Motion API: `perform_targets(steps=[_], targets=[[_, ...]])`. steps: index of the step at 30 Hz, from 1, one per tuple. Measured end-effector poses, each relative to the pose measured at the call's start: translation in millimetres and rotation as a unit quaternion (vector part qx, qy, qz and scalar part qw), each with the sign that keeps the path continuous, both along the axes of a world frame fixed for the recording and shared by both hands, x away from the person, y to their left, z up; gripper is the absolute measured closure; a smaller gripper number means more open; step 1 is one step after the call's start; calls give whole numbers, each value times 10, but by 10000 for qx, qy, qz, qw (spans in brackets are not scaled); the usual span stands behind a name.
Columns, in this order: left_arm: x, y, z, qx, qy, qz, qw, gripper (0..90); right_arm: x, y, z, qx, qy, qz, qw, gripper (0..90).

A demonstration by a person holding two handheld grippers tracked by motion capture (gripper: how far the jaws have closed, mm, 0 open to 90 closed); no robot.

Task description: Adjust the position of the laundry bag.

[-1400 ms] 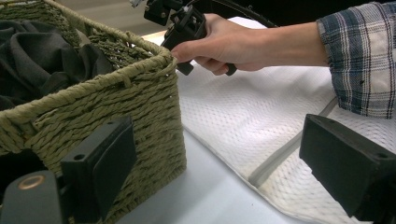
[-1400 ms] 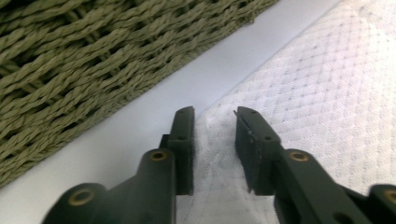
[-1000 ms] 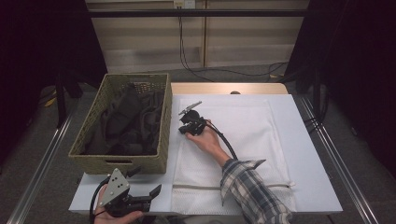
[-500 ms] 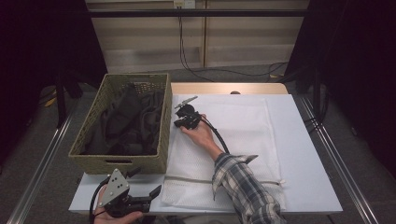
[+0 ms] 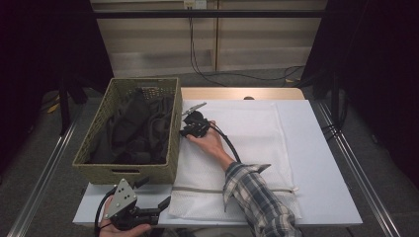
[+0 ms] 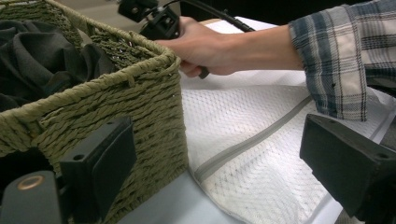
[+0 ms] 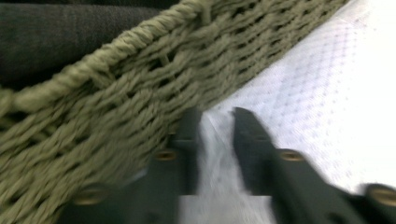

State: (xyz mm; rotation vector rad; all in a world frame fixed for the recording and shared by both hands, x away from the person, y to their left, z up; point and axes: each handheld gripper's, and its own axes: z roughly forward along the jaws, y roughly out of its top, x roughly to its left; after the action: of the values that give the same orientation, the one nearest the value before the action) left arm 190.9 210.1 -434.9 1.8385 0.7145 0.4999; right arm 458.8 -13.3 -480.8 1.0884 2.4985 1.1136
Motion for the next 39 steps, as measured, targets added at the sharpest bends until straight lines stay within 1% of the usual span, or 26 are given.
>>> perform_targets(steps=[1, 2, 3, 4, 5, 7, 9, 10, 12, 13, 16, 18, 19, 20, 21, 22, 23, 24, 25, 27, 29, 32, 34, 36, 37, 39], targets=[[0, 0, 0, -10, -4, 7, 10000, 103, -6, -35, 12, 25, 48, -3, 10000, 564], [2, 0, -2, -26, 7, 26, 10000, 103, -24, -67, 32, 70, 43, -36, 10000, 528], [5, 3, -3, -3, 9, 30, 10000, 103, -46, -97, 54, 62, -1, 2, 10000, 518], [4, -3, -7, -36, 23, 57, 10000, 103, -53, -117, 63, 89, -73, 44, 9999, 486], [3, -4, -7, -36, 21, 71, 10000, 103, -74, -140, 91, 107, -77, 48, 9999, 450], [2, -4, -3, -16, 6, 56, 10000, 104, -117, -192, 137, 174, -88, 35, 9998, 429], [1, -2, 1, 16, -45, 30, 10000, 110, -178, -261, 188, 226, -138, 125, 9996, 393], [3, -5, 1, 13, -45, 25, 10000, 117, -201, -289, 206, 223, -120, 146, 9996, 381], [14, -12, -8, -2, -7, 19, 10000, 117, -279, -390, 246, 172, -170, 155, 9996, 364], [15, -15, -8, 8, -10, 28, 10000, 117, -312, -450, 262, 209, -181, 146, 9995, 355], [17, -29, -2, 73, -8, 26, 10000, 117, -424, -636, 318, 276, -217, 103, 9993, 345], [23, -46, -2, 39, -24, -13, 10000, 116, -483, -750, 353, 323, -240, 81, 9992, 342], [27, -49, -1, 50, -27, -21, 10000, 116, -531, -834, 381, 410, -267, 26, 9988, 343], [32, -54, -2, 38, -17, -17, 10000, 116, -572, -893, 402, 445, -235, -6, 9987, 346], [39, -61, -4, 20, -13, -12, 10000, 116, -611, -955, 418, 465, -313, 39, 9984, 362], [42, -64, -3, 44, -2, 11, 10000, 116, -657, -1016, 436, 460, -369, 16, 9983, 373], [54, -66, -6, 28, -17, -39, 10000, 116, -682, -1067, 447, 498, -355, -7, 9981, 384], [56, -74, -6, 20, -7, -19, 10000, 115, -707, -1138, 461, 578, -301, -52, 9979, 392], [55, -76, -5, 24, 3, -1, 10000, 114, -743, -1226, 482, 581, -339, -76, 9977, 393], [57, -77, -6, 34, -4, -19, 10000, 114, -796, -1351, 511, 590, -320, -161, 9976, 393], [68, -73, -11, 41, -4, -39, 10000, 114, -862, -1490, 542, 529, -366, -232, 9977, 387], [84, -66, -17, 32, 20, -5, 10000, 114, -977, -1708, 578, 515, -373, -376, 9973, 381], [97, -62, -27, -22, 25, -34, 10000, 113, -1048, -1840, 602, 563, -376, -464, 9966, 382], [103, -58, -25, 16, 33, -3, 10000, 113, -1108, -1937, 628, 575, -379, -514, 9963, 383], [110, -59, -26, -19, 19, -54, 10000, 113, -1154, -1996, 648, 552, -423, -520, 9962, 384], [108, -73, -22, 10, 37, -64, 10000, 113, -1219, -2074, 675, 518, -428, -553, 9962, 382]])
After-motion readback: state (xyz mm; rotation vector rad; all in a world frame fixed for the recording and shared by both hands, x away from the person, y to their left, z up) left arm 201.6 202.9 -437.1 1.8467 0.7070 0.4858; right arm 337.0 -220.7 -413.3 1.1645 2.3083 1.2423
